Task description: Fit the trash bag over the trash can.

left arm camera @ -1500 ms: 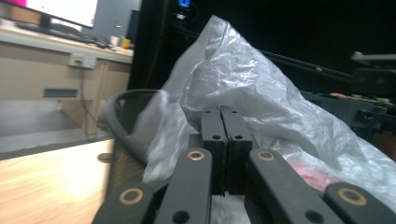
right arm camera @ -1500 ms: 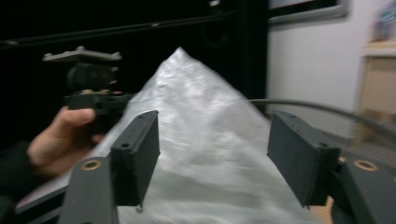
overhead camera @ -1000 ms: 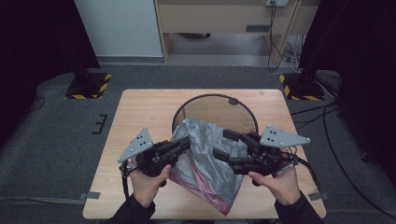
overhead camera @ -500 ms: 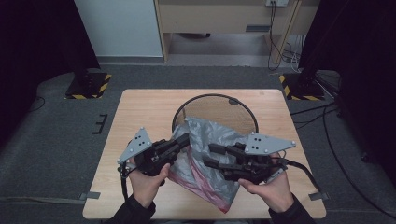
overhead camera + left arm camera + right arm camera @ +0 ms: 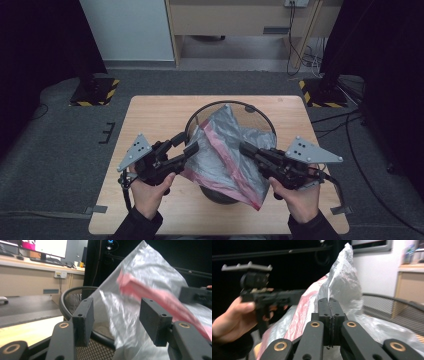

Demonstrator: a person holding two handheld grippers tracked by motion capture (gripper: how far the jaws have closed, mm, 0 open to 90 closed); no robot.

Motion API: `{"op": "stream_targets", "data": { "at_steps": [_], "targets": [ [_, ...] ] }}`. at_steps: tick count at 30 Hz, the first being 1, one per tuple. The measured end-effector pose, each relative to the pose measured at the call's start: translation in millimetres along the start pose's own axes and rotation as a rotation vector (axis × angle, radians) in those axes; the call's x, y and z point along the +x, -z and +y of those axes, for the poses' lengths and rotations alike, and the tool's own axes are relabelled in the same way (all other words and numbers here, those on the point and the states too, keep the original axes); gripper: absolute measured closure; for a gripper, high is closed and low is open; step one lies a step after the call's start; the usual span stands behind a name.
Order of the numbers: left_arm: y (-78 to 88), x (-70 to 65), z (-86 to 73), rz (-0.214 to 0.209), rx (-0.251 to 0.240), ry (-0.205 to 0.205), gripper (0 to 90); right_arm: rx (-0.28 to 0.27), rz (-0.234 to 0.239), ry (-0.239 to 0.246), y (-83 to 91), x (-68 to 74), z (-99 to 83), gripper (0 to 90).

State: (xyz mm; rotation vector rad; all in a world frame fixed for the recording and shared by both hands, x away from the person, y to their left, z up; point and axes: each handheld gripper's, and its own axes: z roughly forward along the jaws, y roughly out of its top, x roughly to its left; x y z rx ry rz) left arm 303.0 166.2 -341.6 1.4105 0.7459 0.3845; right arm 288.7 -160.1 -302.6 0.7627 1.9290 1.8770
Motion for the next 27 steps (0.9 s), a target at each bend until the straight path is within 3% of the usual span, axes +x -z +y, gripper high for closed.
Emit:
{"op": "stream_targets", "data": {
  "at_steps": [2, 6, 9, 14, 16, 21, 27],
  "targets": [
    [-2.5, -1.5, -2.3, -0.005, 0.013, 0.001, 43.5, -0.023, -0.018, 0.004, 1.8, -2.2, 0.3, 90.0],
    [-2.0, -6.8, -2.8, 0.026, 0.026, -0.033, 45.7, -0.043, -0.042, 0.008, 2.8, -5.2, -0.9, 89.8],
    [-2.9, -12.5, -4.3, 0.049, 0.041, -0.091, 54.6, -0.051, -0.054, 0.011, 2.7, -7.0, -1.8, 89.8],
    [-5.9, -18.0, -7.2, 0.015, 0.065, -0.141, 79.2, -0.059, -0.063, 0.014, 3.1, -9.8, -2.3, 89.6],
    [-6.4, -18.8, -7.7, 0.007, 0.068, -0.165, 84.6, -0.059, -0.065, 0.017, 3.5, -11.8, -2.5, 89.3],
    [-6.1, -16.3, -5.8, -0.02, 0.078, -0.134, 89.7, -0.062, -0.105, 0.037, 8.3, -16.4, -1.9, 89.4],
    [-3.0, -10.6, -2.1, -0.014, 0.079, -0.117, 90.0, -0.073, -0.096, 0.012, 14.3, -25.7, -1.8, 90.0]
  ]
}}
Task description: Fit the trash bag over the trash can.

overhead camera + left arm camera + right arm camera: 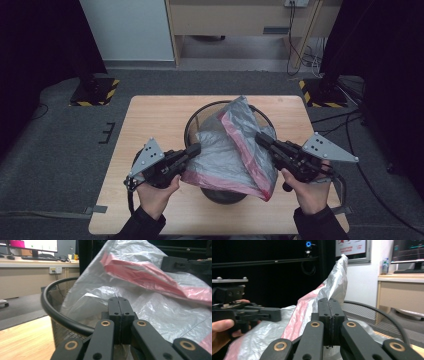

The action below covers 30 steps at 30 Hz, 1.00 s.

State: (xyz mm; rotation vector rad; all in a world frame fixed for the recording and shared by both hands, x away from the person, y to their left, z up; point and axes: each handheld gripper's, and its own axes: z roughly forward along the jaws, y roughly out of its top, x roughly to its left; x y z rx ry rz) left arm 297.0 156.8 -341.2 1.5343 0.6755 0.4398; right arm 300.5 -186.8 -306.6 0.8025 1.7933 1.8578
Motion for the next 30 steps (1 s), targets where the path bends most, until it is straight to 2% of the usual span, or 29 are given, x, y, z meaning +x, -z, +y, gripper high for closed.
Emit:
{"op": "stream_targets", "data": {
  "at_steps": [3, 7, 12, 14, 19, 22, 25, 27, 30],
  "targets": [
    [5.6, 7.5, 3.6, 0.025, -0.013, 0.011, 90.0, -0.012, -0.015, -0.021, 4.9, -7.0, 1.9, 90.0],
    [15.4, 22.9, 7.7, 0.087, -0.037, 0.026, 90.0, -0.03, -0.022, -0.041, 12.8, -15.9, 5.4, 90.0],
    [18.8, 41.1, 0.8, 0.144, -0.033, 0.052, 90.0, -0.031, -0.026, -0.053, 18.6, -27.3, 3.7, 90.0],
    [16.8, 44.2, -3.5, 0.15, -0.027, 0.059, 90.0, -0.017, -0.036, -0.053, 18.0, -31.6, -1.0, 90.0],
    [14.3, 43.3, -6.6, 0.155, -0.014, 0.047, 90.0, 0.024, -0.084, -0.058, 14.2, -42.1, -16.2, 90.0],
    [12.7, 42.7, -8.9, 0.148, -0.01, 0.051, 89.9, 0.059, -0.125, -0.028, 10.2, -46.4, -27.0, 90.0],
    [13.8, 43.8, -8.6, 0.138, -0.016, 0.061, 88.7, 0.039, -0.14, -0.031, 7.4, -47.6, -32.4, 90.0],
    [16.0, 44.8, -6.4, 0.122, -0.032, 0.077, 84.9, 0.039, -0.152, -0.02, 8.1, -47.2, -31.3, 90.0],
    [20.1, 42.2, 0.8, 0.104, -0.085, 0.075, 76.8, 0.025, -0.163, -0.016, 10.3, -48.0, -29.2, 90.0]
  ]
}}
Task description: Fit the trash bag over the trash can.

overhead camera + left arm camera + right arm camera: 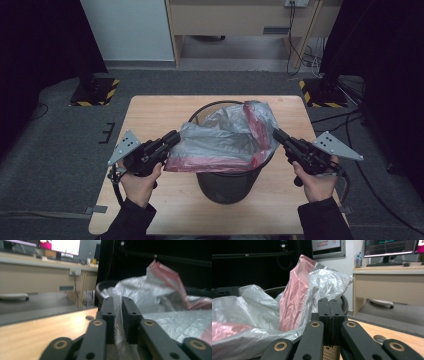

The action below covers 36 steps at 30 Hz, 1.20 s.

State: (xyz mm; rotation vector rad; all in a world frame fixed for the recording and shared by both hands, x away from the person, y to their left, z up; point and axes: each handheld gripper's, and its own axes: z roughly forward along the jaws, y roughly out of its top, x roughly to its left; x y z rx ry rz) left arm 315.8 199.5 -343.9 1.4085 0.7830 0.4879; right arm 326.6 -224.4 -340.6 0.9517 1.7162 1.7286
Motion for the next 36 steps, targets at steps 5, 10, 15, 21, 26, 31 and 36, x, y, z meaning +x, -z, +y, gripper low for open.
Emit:
{"op": "stream_targets", "data": {
  "at_steps": [5, 10, 15, 21, 26, 31, 36],
  "targets": [
    [0.8, -12.8, 12.1, -0.085, -0.047, -0.019, 62.3, -0.017, -0.016, -0.004, 2.6, -2.8, 2.9, 90.0],
    [-8.4, -32.6, 13.9, -0.208, -0.018, -0.083, 53.6, -0.015, -0.016, 0.0, 1.8, -3.3, 2.8, 90.0],
    [-19.1, -41.7, 6.4, -0.269, 0.056, -0.126, 46.7, -0.022, -0.021, -0.005, 2.2, -4.1, 3.7, 90.0],
    [-23.9, -41.4, 2.3, -0.299, 0.127, -0.133, 43.8, -0.028, -0.033, -0.01, 3.0, -5.7, 4.8, 89.7],
    [-24.9, -42.2, 0.5, -0.295, 0.161, -0.151, 50.0, -0.027, -0.041, -0.007, 2.3, -6.9, 3.7, 89.1],
    [-21.3, -40.7, 1.3, -0.282, 0.168, -0.093, 71.8, -0.028, -0.038, -0.013, 2.4, -6.9, 3.6, 87.9],
    [-19.2, -41.4, 0.6, -0.269, 0.167, -0.051, 85.7, -0.033, -0.026, -0.027, 2.4, -7.0, 4.5, 81.0]
  ]
}}
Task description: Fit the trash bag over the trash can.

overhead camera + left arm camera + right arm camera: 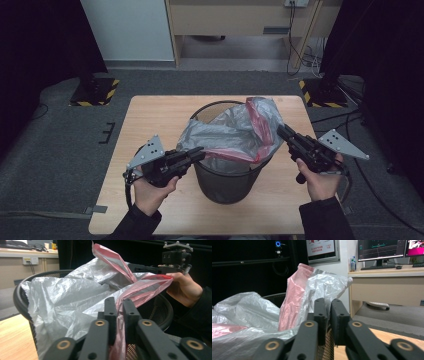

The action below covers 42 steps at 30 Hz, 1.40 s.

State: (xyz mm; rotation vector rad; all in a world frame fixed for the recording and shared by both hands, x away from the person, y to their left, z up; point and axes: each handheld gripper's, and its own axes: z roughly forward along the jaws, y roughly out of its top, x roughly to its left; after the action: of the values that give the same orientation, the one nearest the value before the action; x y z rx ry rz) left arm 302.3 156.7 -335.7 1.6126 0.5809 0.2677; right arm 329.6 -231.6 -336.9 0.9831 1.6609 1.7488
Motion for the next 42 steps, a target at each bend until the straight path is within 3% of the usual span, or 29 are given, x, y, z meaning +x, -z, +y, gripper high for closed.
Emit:
{"op": "stream_targets", "data": {
  "at_steps": [4, 10, 16, 19, 22, 25, 30, 37, 42],
  "targets": [
    [-1.1, -3.7, -0.3, -0.008, 0.002, 0.014, 87.2, -0.021, 0.006, -0.02, 3.1, 1.6, 6.4, 68.4],
    [-6.1, -14.6, -1.4, -0.032, 0.007, 0.023, 87.5, -0.06, 0.027, -0.001, 9.5, 10.5, 24.1, 51.4],
    [-9.6, -23.5, -2.4, -0.033, 0.009, 0.016, 87.4, -0.038, 0.09, 0.036, 5.2, 24.9, 30.7, 44.4],
    [-10.0, -25.6, -2.8, -0.026, 0.008, 0.01, 87.4, 0.022, 0.121, 0.06, -1.6, 32.0, 28.4, 40.9],
    [-10.1, -25.9, -3.2, -0.023, 0.006, 0.012, 87.5, 0.076, 0.116, 0.092, -6.6, 33.3, 23.3, 46.1],
    [-10.0, -25.9, -3.5, -0.022, 0.003, 0.016, 87.4, 0.113, 0.112, 0.103, -7.3, 29.2, 17.7, 63.1],
    [-8.8, -24.9, -3.7, -0.021, -0.011, 0.037, 88.1, 0.046, 0.092, 0.078, 2.2, 18.2, 18.7, 83.1],
    [-3.6, -18.2, -3.7, -0.021, -0.06, 0.12, 88.7, 0.019, 0.105, 0.057, 5.6, 14.2, 19.9, 86.0],
    [-2.5, -13.6, -4.7, -0.048, -0.074, 0.182, 88.7, 0.004, 0.089, 0.032, 3.9, 12.3, 17.2, 85.1]
  ]
}}
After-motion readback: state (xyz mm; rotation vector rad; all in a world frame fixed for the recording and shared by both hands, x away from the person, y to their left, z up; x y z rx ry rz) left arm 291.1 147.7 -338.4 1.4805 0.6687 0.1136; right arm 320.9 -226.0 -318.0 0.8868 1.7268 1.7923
